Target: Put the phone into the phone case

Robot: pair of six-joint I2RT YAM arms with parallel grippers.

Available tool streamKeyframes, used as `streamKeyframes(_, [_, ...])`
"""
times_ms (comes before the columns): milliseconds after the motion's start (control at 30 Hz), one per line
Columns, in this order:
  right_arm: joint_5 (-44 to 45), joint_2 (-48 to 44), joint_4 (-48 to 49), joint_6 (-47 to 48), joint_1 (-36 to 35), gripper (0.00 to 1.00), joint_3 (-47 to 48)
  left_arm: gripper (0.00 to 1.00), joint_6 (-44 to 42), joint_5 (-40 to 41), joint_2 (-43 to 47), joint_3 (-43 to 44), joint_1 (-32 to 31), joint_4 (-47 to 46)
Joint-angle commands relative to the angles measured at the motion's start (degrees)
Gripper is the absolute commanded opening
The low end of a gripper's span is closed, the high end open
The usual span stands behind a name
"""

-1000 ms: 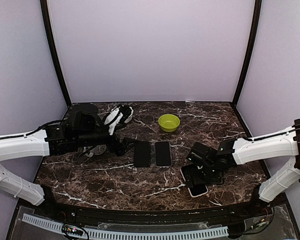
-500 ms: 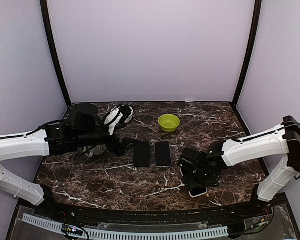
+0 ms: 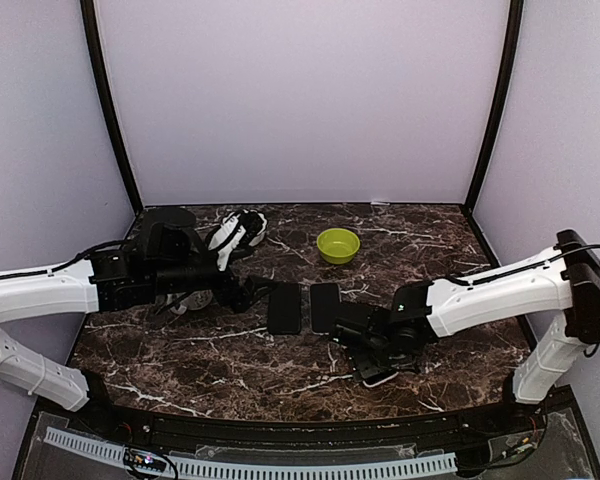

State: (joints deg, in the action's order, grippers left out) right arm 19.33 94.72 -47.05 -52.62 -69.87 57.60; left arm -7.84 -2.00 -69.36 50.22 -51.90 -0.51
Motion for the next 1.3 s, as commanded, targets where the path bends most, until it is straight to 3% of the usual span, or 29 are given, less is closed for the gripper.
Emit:
streamKeyframes(0, [13.53,-7.70,15.22,8.06,-5.59,0.11,5.98,0.92,2.14,-4.20,3.17,-1.67,0.31,-3.51])
streamKeyframes(200, [27.17,-8.65,42.51,24.31,-11.77,0.10,6.62,0.92,12.49,-14.89,8.78,-8.62,0.36,-17.59])
streamKeyframes(300, [28.98,-6.86,52.06,29.70,-12.54,0.08,7.24,0.93,16.72,-14.30,11.53,-11.31,0.33,-23.53])
streamKeyframes(467, [28.77,-3.90,59.05,36.13,-13.53,0.07,10.20,0.90,19.80,-9.60,15.96,-16.97,0.33,-33.32])
streamKeyframes(700, [28.35,-1.02,60.76,42.18,-15.15,0.06,13.41,0.56,18.88,-9.74,14.10,-15.82,0.35,-31.00])
streamKeyframes(767, [28.29,-0.77,60.84,43.11,-15.29,0.06,13.58,0.42,19.06,-10.34,14.05,-15.88,0.31,-31.25])
streamKeyframes(867, [28.13,-1.14,61.25,43.57,-15.29,0.05,13.12,0.09,19.02,-11.82,14.31,-16.16,0.35,-31.91])
streamKeyframes(933, [28.16,-1.73,61.79,43.98,-15.30,0.05,12.45,0.01,18.92,-12.19,14.42,-16.24,0.36,-32.01])
streamKeyframes(1033, [27.79,-3.20,62.16,44.82,-15.30,0.08,11.27,0.00,18.32,-13.24,14.51,-16.29,0.36,-32.07])
streamKeyframes(1067, [27.22,-3.77,62.11,45.14,-15.30,0.13,10.77,0.00,18.22,-13.44,14.52,-16.29,0.37,-32.02])
streamKeyframes(1100, [26.41,-4.59,61.89,45.60,-15.28,0.24,10.25,0.00,17.92,-13.99,14.56,-16.22,0.38,-32.01])
streamKeyframes(1200, [24.06,-8.72,59.23,46.89,-15.03,0.73,8.09,0.00,16.39,-16.28,15.07,-15.98,0.31,-31.50])
streamKeyframes(1267, [19.07,-13.59,55.84,47.34,-13.77,0.96,5.75,0.00,14.58,-19.46,15.62,-15.64,0.34,-30.92])
